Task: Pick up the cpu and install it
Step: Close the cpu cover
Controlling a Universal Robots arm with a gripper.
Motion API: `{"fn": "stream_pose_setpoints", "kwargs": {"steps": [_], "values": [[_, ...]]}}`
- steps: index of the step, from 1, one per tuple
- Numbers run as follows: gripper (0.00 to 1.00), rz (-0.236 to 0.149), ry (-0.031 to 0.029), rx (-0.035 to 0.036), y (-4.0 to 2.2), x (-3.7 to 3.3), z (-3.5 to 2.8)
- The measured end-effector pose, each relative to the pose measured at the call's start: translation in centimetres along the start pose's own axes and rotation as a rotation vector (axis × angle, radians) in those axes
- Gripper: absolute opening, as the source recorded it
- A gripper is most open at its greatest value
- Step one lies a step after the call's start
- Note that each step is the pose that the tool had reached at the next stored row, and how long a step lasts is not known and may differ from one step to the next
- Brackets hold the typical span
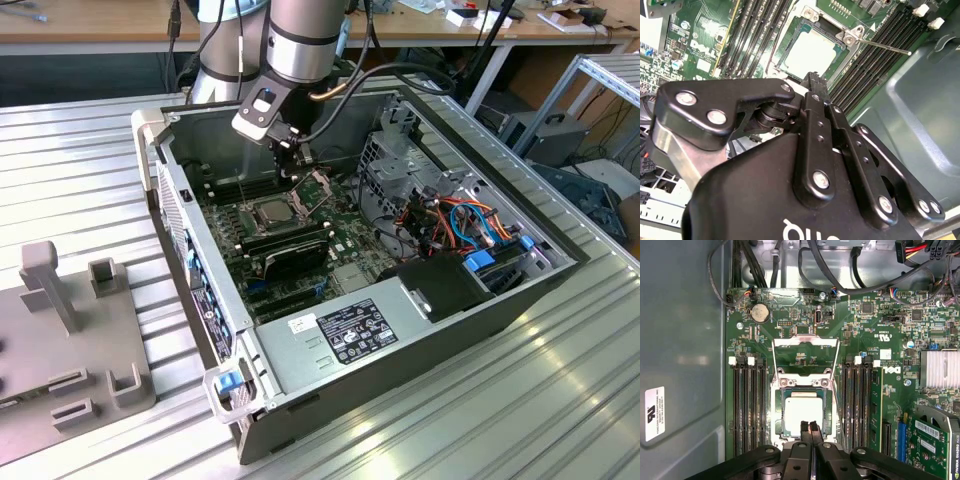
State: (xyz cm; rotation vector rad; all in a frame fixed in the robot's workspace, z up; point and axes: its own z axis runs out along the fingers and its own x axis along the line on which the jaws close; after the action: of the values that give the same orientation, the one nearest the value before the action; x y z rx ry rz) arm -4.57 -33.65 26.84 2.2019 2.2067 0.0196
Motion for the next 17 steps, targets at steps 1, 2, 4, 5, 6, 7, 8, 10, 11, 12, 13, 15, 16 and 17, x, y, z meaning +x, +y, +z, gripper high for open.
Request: {"fn": "stream_pose_setpoints", "kwargs": {"steps": [1, 2, 4, 5, 6, 7, 8, 10, 11, 12, 13, 15, 16, 17], "values": [[0.11, 0.0, -0.0001, 0.0, 0.01, 0.0, 0.0], [0.11, 0.0, 0.0001, -0.0001, 0.02, 0.0, 0.01], [0.11, 0.0, 0.0001, -0.0001, 0.03, 0.0, 0.0], [0.11, 0.0, 0.0001, -0.0001, 0.03, 0.0, 0.01], [0.11, 0.0, 0.0001, 0.0, 0.08, 0.0, 0.01], [0.11, 0.0, 0.0001, -0.0001, 0.1, 0.0, 0.01], [0.11, 0.0, 0.0001, -0.0001, 0.14, 0.0, 0.01], [0.11, 0.0, 0.0001, -0.0001, 0.2, 0.0, 0.01], [0.11, 0.0, 0.0001, -0.0001, 0.23, 0.0, 0.01], [0.11, 0.0, 0.0001, 0.0, 0.23, 0.0, 0.01], [0.11, 0.0, 0.0001, -0.0001, 0.23, 0.0, 0.01], [0.11, 0.0, 0.0, -0.0001, 0.24, 0.0, 0.01], [0.11, 0.0, 0.0001, -0.0001, 0.24, 0.0, 0.01], [0.11, 0.0, 0.0001, 0.0, 0.24, 0.0, 0.01]]}}
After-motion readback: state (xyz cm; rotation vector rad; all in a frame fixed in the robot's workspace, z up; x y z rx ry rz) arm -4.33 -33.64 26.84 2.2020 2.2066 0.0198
